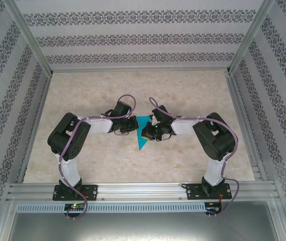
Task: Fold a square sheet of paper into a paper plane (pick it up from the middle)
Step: Third fold the triangle at the center of the table.
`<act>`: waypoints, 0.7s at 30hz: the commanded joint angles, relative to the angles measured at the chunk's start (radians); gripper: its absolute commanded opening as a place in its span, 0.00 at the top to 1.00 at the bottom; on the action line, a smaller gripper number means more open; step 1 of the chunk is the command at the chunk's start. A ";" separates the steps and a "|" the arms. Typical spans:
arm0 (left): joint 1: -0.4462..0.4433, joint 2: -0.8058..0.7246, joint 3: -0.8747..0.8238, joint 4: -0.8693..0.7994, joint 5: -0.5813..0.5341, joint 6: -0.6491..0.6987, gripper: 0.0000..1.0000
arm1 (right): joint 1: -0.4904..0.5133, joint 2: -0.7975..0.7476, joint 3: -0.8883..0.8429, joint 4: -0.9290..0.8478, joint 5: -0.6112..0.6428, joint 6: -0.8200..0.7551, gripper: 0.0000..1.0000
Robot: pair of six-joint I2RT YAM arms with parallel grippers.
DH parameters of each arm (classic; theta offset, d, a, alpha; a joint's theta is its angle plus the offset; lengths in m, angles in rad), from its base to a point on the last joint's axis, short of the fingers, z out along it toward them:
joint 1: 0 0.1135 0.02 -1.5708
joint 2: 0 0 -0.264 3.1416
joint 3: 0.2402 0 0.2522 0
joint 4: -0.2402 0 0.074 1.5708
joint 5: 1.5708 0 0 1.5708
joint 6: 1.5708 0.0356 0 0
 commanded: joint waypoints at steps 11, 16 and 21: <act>0.009 0.053 -0.011 -0.051 -0.020 -0.007 0.94 | -0.004 -0.030 -0.030 0.024 0.036 0.018 0.94; 0.010 0.054 -0.012 -0.052 -0.021 -0.007 0.94 | -0.007 -0.038 -0.038 0.036 0.041 0.023 0.94; 0.010 0.055 -0.012 -0.054 -0.021 -0.008 0.95 | -0.012 -0.046 -0.056 0.058 0.050 0.035 0.94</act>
